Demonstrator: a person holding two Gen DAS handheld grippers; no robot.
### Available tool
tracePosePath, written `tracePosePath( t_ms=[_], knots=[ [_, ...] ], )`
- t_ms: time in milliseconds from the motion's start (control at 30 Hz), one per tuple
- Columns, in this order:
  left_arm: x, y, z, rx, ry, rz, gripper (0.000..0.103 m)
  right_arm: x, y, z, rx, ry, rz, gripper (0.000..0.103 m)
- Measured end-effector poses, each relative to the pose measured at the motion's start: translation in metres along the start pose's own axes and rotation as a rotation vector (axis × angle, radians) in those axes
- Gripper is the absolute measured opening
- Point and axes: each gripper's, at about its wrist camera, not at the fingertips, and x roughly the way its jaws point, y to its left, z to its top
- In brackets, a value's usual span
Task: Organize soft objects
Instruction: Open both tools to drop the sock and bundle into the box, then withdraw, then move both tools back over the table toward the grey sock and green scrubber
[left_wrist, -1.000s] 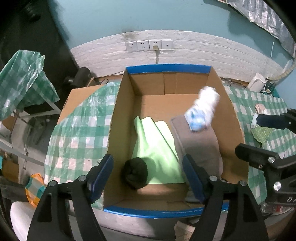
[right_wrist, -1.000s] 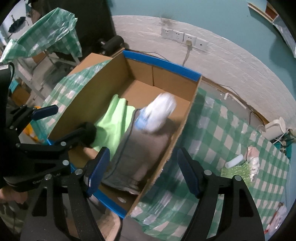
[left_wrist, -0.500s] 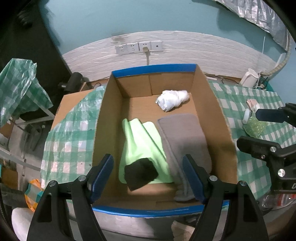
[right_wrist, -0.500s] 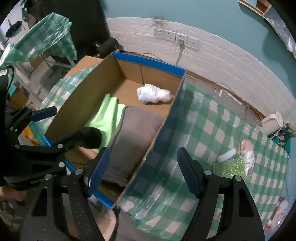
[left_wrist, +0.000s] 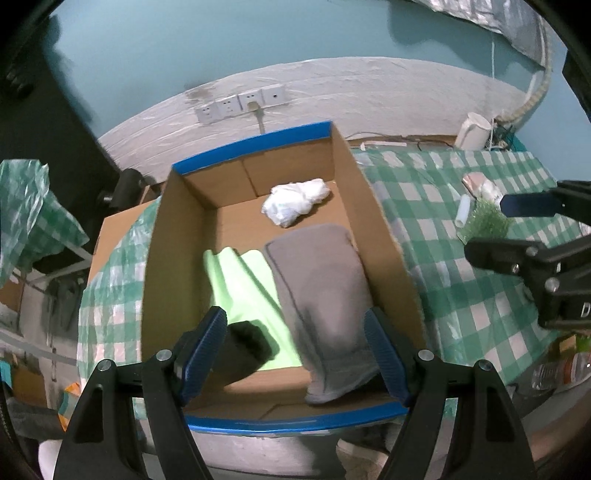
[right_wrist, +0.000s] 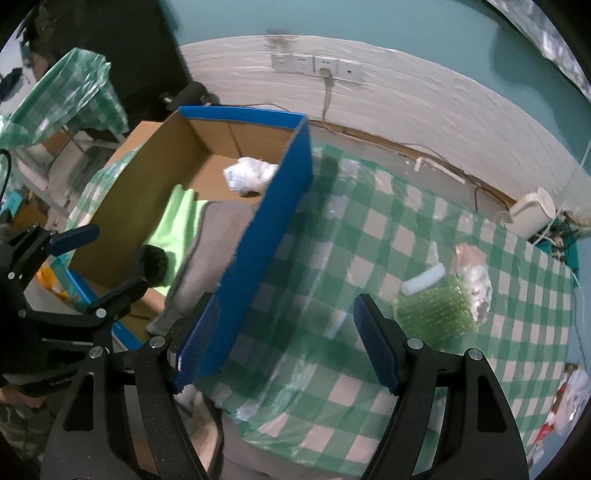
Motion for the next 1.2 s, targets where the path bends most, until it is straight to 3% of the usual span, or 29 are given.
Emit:
tracePosePath(
  t_ms=[1200],
  knots=[
    [0.014,-0.100,0.022,0.160,0.032,-0.045,0.078,-0.015,-0.116,-0.064,0.185,-0.001,-0.050,0.076]
  ],
)
